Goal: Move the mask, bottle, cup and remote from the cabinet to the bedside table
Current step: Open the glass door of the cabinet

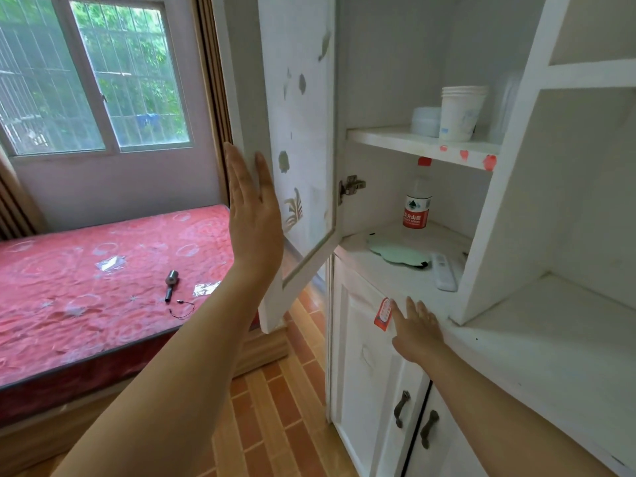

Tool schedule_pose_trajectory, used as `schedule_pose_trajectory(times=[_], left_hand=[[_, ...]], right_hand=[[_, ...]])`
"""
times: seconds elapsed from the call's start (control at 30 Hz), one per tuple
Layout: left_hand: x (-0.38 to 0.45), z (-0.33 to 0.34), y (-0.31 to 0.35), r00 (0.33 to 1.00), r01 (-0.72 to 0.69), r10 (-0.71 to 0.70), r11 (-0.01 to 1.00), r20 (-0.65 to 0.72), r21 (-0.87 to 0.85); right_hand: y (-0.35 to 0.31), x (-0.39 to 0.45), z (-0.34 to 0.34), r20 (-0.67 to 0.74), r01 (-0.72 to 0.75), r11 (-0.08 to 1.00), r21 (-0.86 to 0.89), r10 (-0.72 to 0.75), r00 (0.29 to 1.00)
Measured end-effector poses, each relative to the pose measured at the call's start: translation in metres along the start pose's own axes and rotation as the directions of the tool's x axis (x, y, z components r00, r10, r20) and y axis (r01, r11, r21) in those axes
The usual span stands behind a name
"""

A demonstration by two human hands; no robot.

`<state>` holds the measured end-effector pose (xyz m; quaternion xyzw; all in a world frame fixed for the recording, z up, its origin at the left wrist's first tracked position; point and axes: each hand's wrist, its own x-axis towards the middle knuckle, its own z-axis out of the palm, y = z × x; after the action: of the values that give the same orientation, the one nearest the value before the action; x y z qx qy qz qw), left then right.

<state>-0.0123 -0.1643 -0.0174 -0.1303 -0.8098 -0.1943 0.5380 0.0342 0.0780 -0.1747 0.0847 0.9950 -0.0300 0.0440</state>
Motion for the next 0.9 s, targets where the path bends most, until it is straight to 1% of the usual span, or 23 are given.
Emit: schedule_pose_trajectory(times=[0.17, 0.27, 0.43, 0.6, 0.73, 0.9], left_hand=[[0.005, 0.011, -0.023, 0.998, -0.052, 0.052, 0.999, -0.019, 0.008], [0.007, 0.015, -0.04, 0.998, -0.059, 0.059, 0.998, -0.02, -0.004], [0.016, 0.02, -0.074, 1.0, -0.009, 0.009, 1.0, -0.007, 0.021], [0.025, 0.037, -0.098, 0.997, 0.042, -0.037, 0.996, -0.067, 0.08], [0.031, 0.052, -0.11, 0.988, 0.101, -0.086, 0.988, -0.126, 0.115], [0.036, 0.061, -0.127, 0.986, 0.142, -0.129, 0.983, -0.11, 0.119]], right_hand=[[-0.014, 0.012, -0.002, -0.003, -0.019, 1.0, -0.02, 0.019, 1.0], [-0.022, 0.02, -0.003, 0.004, -0.035, 0.999, -0.025, 0.035, 0.999], [-0.036, 0.036, -0.002, 0.014, -0.053, 0.997, -0.059, 0.054, 0.998], [-0.045, 0.053, -0.001, -0.023, -0.073, 0.994, -0.076, 0.071, 0.997], [-0.051, 0.056, 0.01, -0.087, -0.097, 0.983, -0.158, 0.084, 0.993], [-0.057, 0.059, 0.01, -0.055, -0.125, 0.978, -0.167, 0.117, 0.992]])
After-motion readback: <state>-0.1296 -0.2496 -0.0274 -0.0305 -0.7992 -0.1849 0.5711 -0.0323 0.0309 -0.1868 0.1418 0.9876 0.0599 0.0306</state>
